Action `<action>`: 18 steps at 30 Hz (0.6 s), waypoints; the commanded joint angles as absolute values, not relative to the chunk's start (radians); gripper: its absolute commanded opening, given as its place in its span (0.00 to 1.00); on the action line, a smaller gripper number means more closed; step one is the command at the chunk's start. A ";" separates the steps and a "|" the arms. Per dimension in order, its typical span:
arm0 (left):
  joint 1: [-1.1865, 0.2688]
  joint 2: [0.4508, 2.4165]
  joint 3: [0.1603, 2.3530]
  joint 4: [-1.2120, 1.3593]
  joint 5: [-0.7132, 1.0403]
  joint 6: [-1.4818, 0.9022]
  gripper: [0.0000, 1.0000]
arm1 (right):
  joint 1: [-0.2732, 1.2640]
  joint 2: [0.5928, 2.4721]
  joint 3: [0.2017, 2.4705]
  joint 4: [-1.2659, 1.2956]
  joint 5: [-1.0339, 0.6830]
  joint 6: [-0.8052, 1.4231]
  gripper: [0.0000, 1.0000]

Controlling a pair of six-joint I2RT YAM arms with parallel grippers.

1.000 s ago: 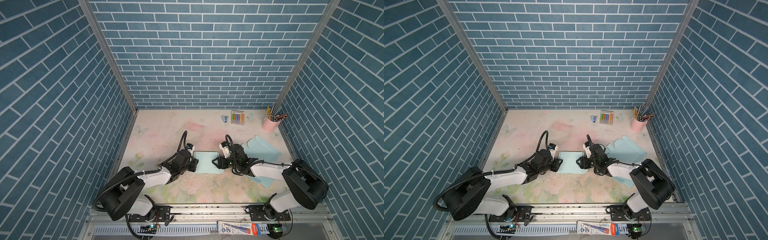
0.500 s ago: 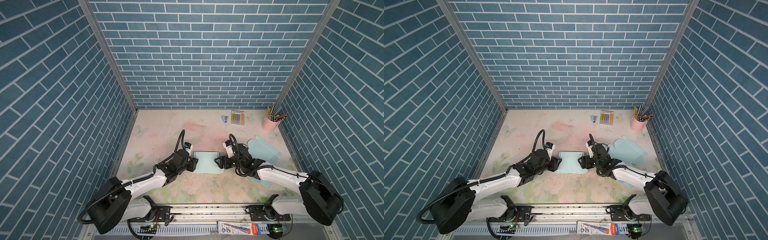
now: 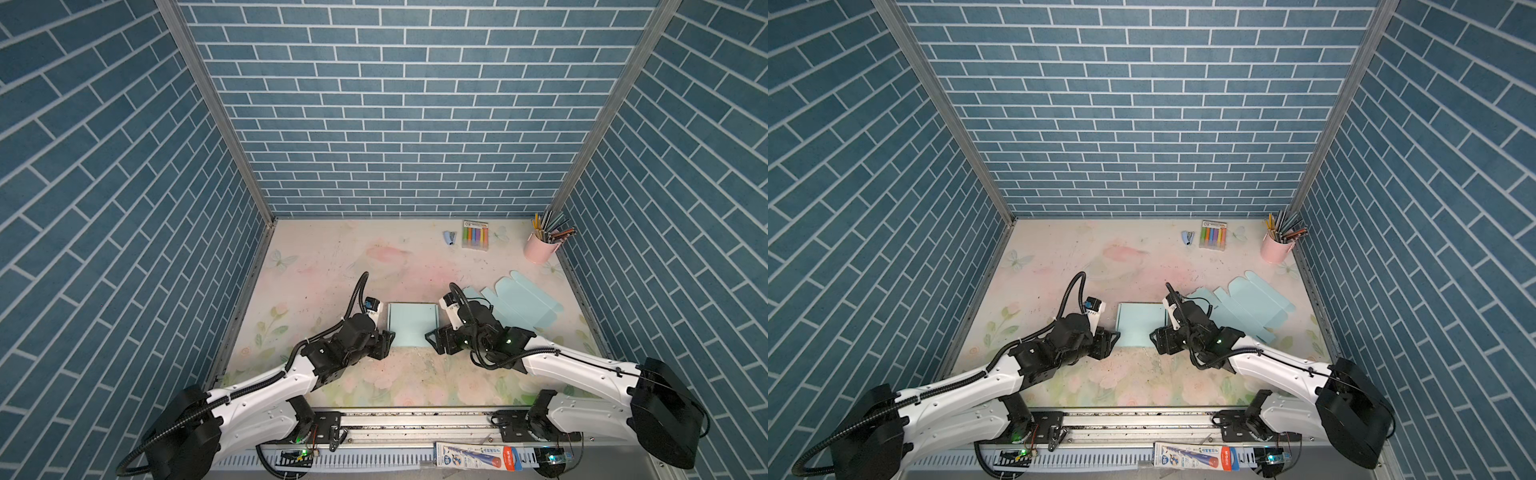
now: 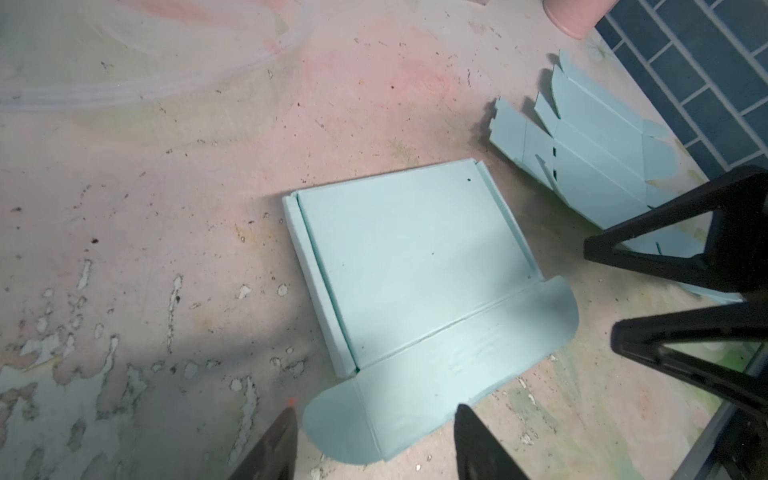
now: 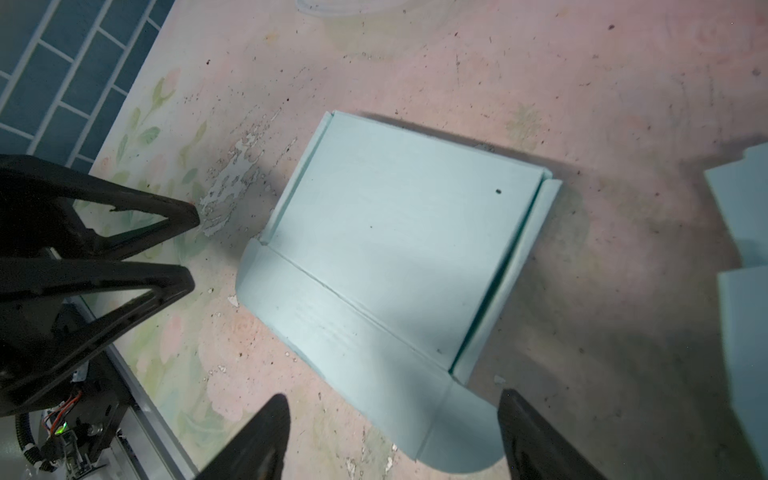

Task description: Fold the paper box

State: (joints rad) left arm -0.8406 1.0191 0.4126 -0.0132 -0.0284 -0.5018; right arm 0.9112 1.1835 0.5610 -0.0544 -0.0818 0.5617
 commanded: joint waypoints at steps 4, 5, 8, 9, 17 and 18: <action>-0.845 1.069 0.399 0.036 0.015 -0.528 0.65 | 0.919 1.229 0.537 -0.015 -0.079 0.637 0.84; -0.844 1.079 0.397 0.048 0.018 -0.529 0.66 | 0.920 1.237 0.533 0.000 -0.083 0.639 0.84; -0.845 1.106 0.393 0.073 0.033 -0.533 0.66 | 0.923 1.271 0.528 0.037 -0.105 0.646 0.84; -0.845 1.109 0.388 0.079 0.036 -0.535 0.66 | 0.925 1.281 0.529 0.045 -0.109 0.650 0.84; -0.846 1.147 0.340 0.164 0.071 -0.561 0.66 | 0.952 1.309 0.523 0.074 -0.113 0.676 0.83; -0.848 1.152 0.337 0.176 0.076 -0.561 0.66 | 0.958 1.311 0.522 0.076 -0.112 0.681 0.83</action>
State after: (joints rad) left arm -0.8433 1.1385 0.3565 0.1196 0.0551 -0.5419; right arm 0.9432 1.3045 0.5373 0.0486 -0.1051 0.6319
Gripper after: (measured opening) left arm 0.664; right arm 0.830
